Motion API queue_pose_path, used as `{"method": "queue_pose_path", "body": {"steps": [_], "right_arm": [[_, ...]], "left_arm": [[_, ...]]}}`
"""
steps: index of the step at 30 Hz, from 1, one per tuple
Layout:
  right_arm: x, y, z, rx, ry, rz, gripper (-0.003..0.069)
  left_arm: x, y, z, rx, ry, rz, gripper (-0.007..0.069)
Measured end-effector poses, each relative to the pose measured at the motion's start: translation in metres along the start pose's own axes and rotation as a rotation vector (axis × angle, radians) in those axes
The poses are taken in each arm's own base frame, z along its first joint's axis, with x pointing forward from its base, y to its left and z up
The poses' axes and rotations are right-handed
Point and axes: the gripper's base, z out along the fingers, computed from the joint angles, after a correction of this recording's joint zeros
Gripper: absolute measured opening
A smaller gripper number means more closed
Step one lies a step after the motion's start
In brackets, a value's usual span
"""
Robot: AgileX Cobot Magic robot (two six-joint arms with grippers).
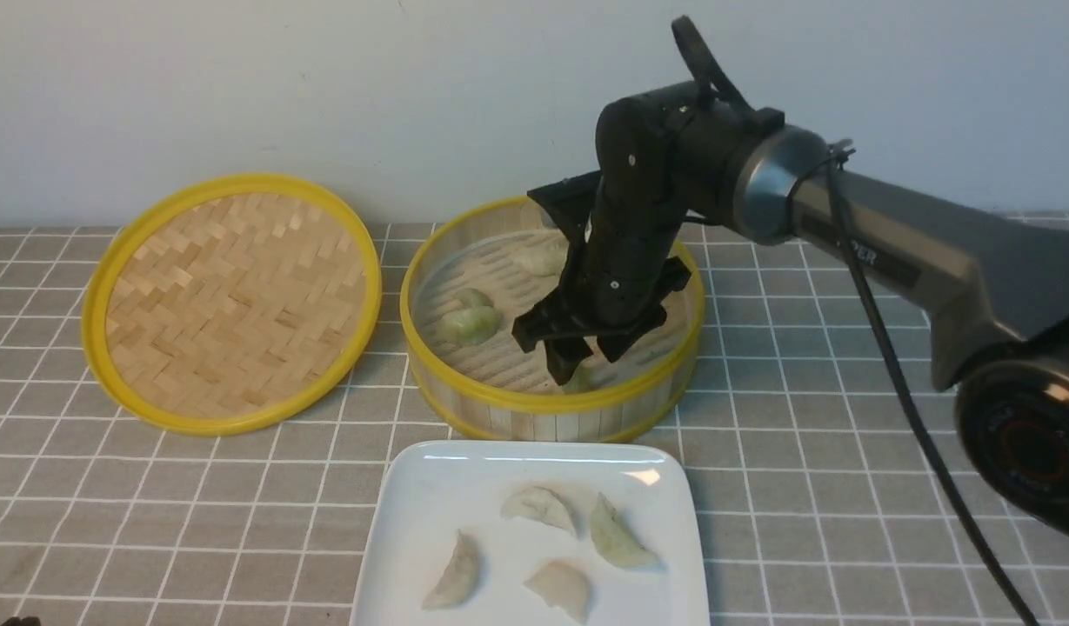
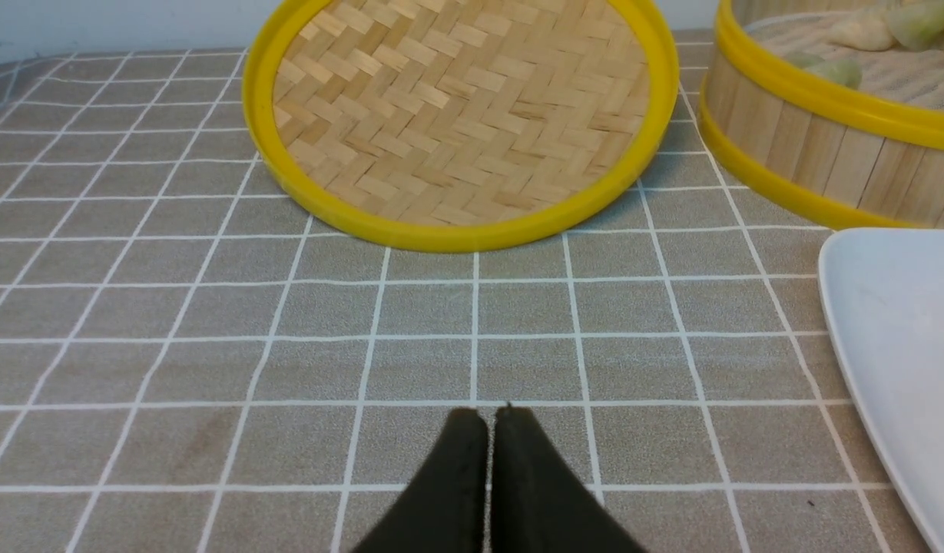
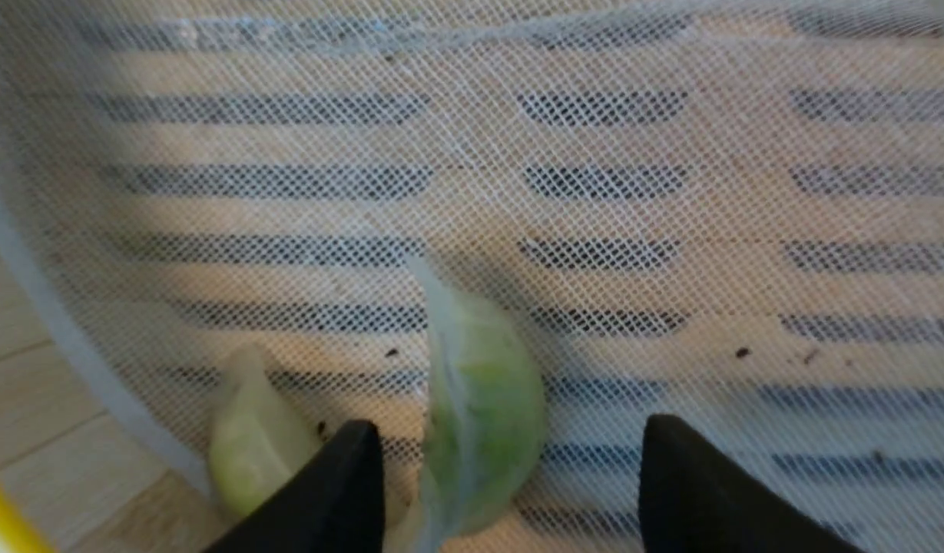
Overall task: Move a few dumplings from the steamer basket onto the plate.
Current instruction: Use the right arm to grab a dumpling from inside the steamer, then use the right arm to put the dumpling into the plate
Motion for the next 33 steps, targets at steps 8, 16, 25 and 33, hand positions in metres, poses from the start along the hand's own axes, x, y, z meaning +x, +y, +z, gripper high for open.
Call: {"method": "queue_pose_path", "body": {"steps": [8, 16, 25, 33], "right_arm": [[-0.005, 0.007, 0.0, 0.038, -0.019, -0.042, 0.0192], [-0.012, 0.02, -0.111, 0.019, -0.258, -0.064, 0.02], [0.08, 0.065, -0.099, -0.114, 0.026, -0.06, 0.02], [0.107, 0.09, -0.046, -0.171, 0.208, -0.077, 0.0286]], "left_arm": [[0.0, 0.0, 0.0, 0.0, 0.001, 0.0, -0.0005], [0.0, 0.0, 0.0, 0.0, 0.001, 0.0, -0.0005], [0.0, 0.0, 0.0, 0.0, 0.001, 0.0, -0.0005], [0.0, 0.0, 0.0, 0.0, 0.001, 0.0, -0.0005]]}}
